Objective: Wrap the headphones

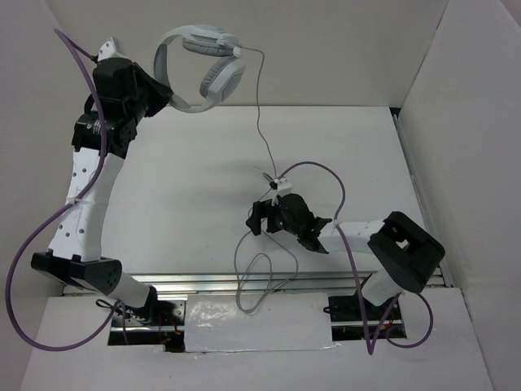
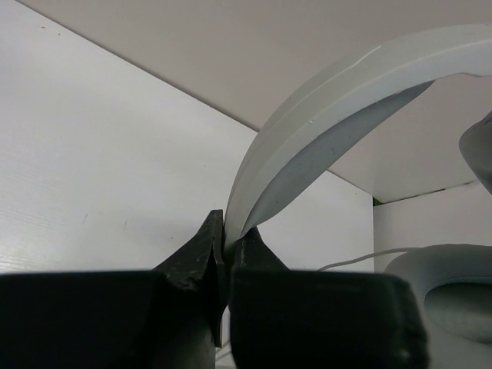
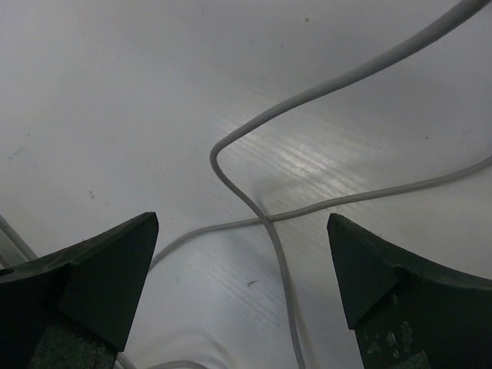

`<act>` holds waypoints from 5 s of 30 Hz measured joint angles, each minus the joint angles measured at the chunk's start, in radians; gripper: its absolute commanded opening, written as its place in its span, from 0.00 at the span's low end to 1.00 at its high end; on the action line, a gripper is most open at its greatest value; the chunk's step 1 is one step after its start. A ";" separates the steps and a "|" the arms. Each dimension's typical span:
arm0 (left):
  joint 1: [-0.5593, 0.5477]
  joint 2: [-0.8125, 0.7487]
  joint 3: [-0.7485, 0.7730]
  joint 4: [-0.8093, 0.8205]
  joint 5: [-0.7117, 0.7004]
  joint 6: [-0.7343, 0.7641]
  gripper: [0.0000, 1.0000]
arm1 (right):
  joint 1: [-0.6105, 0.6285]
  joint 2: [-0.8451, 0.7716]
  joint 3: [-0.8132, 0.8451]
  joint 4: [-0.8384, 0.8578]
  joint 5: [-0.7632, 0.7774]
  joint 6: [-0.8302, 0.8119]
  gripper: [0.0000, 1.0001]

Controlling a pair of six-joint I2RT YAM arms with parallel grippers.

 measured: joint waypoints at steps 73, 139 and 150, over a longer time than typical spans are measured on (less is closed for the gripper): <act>-0.286 -0.130 -0.861 0.556 0.009 0.725 0.00 | 0.003 -0.451 0.818 -1.202 0.351 -0.779 0.00; -0.452 -0.122 -0.231 0.414 0.301 0.591 0.00 | -0.376 0.323 0.635 0.058 -0.880 -0.188 0.47; -0.452 -0.090 -0.028 0.440 0.104 0.564 0.00 | -0.272 0.458 0.550 0.155 -0.954 -0.071 0.52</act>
